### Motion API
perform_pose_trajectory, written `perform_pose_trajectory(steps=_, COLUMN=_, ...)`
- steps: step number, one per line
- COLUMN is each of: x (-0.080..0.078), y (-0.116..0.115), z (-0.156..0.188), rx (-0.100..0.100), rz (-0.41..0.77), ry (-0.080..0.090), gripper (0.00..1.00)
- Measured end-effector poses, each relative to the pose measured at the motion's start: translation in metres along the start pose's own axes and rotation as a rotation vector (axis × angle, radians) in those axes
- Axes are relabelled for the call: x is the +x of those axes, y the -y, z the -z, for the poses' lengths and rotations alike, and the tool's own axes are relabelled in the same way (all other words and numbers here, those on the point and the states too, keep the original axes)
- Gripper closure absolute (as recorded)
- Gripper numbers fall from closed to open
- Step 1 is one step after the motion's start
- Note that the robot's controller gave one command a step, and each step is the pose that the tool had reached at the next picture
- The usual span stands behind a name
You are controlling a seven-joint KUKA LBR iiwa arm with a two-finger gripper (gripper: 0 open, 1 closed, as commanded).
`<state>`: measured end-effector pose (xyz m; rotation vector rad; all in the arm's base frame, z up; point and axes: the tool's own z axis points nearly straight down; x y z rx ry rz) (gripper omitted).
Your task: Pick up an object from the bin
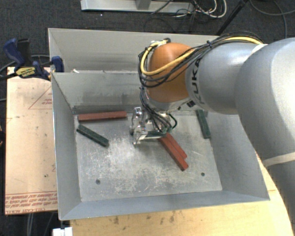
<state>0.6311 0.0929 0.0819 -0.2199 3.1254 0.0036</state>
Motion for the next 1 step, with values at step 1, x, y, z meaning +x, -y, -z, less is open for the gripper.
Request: perform_pose_trajectory(steps=1, x=-0.0048, y=0.0106, z=0.2062, rx=0.001, rz=-0.048, ry=-0.007, gripper=1.0)
